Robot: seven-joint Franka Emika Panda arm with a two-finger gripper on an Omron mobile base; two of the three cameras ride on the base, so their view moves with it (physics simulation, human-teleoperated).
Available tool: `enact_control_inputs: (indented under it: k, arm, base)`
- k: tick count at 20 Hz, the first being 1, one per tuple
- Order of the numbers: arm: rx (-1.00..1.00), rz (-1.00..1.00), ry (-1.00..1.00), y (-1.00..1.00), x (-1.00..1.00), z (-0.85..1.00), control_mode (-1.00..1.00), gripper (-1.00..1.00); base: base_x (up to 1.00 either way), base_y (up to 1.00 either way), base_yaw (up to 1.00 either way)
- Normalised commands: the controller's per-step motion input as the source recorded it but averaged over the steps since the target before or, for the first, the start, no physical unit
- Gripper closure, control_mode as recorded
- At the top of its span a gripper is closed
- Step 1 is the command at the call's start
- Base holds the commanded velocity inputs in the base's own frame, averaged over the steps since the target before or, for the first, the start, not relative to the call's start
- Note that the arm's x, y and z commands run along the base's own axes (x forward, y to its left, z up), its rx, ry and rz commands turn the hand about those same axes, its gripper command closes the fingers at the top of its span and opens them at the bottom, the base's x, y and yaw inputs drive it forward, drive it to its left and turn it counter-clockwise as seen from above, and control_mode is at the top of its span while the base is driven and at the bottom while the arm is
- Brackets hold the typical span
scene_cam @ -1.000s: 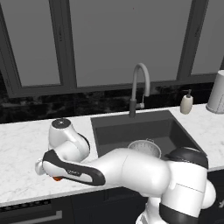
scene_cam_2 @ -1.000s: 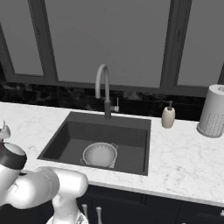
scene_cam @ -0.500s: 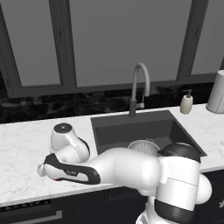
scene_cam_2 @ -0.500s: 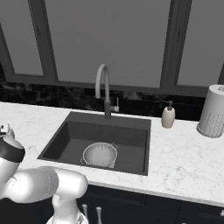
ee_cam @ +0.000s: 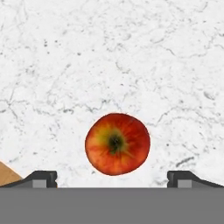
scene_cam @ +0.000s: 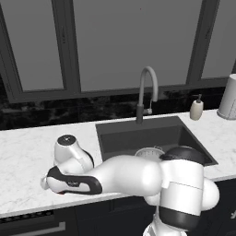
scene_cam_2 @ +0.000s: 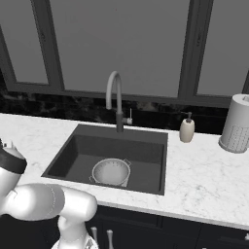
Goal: Put the colander in the sink, put the apple in the colander, and turn on the sink faucet and pour water over the colander.
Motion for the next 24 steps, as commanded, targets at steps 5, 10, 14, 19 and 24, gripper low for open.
enact_control_inputs:
  k: [5, 10, 14, 19, 24]
  arm:
    - [0.0, 0.0, 0.0, 0.0, 0.0, -0.19, -1.0, -1.0]
    - [0.0, 0.0, 0.0, 0.0, 0.02, -0.19, -1.0, -1.0]
    - [0.0, 0.0, 0.0, 0.0, 0.09, -0.21, -1.0, -1.0]
    - [0.0, 0.0, 0.0, 0.0, 0.18, -0.15, -1.0, -1.0]
    - [0.0, 0.0, 0.0, 0.03, 0.25, -0.1, -1.0, -1.0]
  base:
    - [0.0, 0.0, 0.0]
    - [0.0, 0.0, 0.0]
    - [0.0, 0.0, 0.0]
    - [0.0, 0.0, 0.0]
    - [0.0, 0.0, 0.0]
